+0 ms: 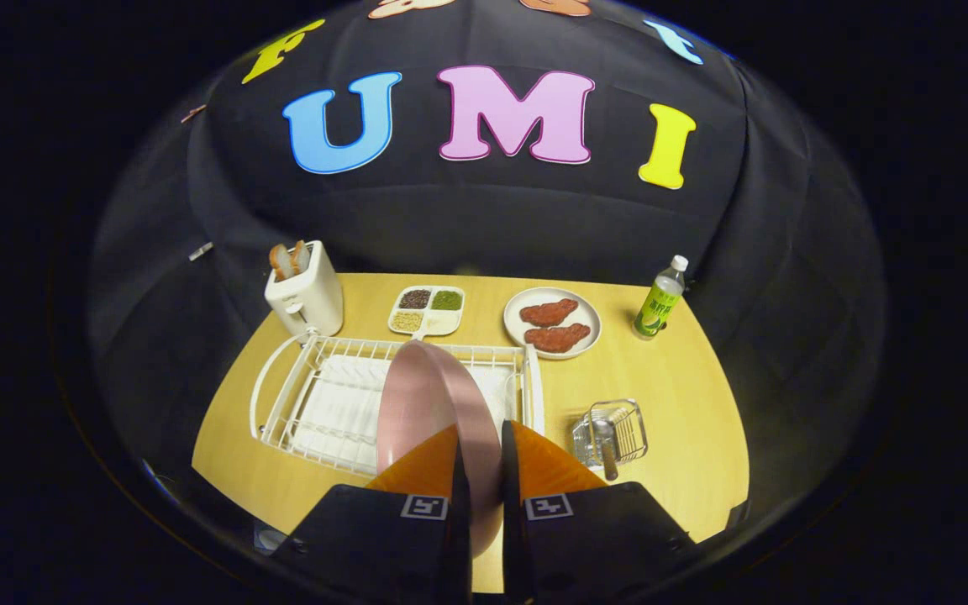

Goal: Take the plate from the dish rack, then take the spoon from the basket and place it into the plate.

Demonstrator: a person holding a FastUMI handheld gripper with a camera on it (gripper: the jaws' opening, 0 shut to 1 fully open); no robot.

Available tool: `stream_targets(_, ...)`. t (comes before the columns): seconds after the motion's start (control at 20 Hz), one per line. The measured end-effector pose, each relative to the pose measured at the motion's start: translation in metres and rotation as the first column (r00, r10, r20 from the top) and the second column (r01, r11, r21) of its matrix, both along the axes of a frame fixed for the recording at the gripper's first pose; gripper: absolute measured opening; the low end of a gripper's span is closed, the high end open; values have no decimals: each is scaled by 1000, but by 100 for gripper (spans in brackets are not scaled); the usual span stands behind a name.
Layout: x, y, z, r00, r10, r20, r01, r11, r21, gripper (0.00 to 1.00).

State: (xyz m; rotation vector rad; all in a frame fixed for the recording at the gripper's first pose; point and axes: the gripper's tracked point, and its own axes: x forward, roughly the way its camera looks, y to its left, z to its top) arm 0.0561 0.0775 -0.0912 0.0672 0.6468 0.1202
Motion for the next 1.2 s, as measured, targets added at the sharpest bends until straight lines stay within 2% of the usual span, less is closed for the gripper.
stream_targets(0.15, -37, 12, -24, 998, 39, -46, -33, 992, 122, 19)
stream_targets(0.35, -72, 16, -74, 989, 62, -131, -27, 966, 257, 19)
stream_targets(0.8, -91, -14, -181, 952, 140, -273, -37, 935, 352, 18)
stream_targets(1.05, -89, -16, -205, 934, 190, -303, -63, 921, 384, 19)
stream_targets(1.2, -83, -15, -213, 932, 196, -305, -66, 919, 389, 22)
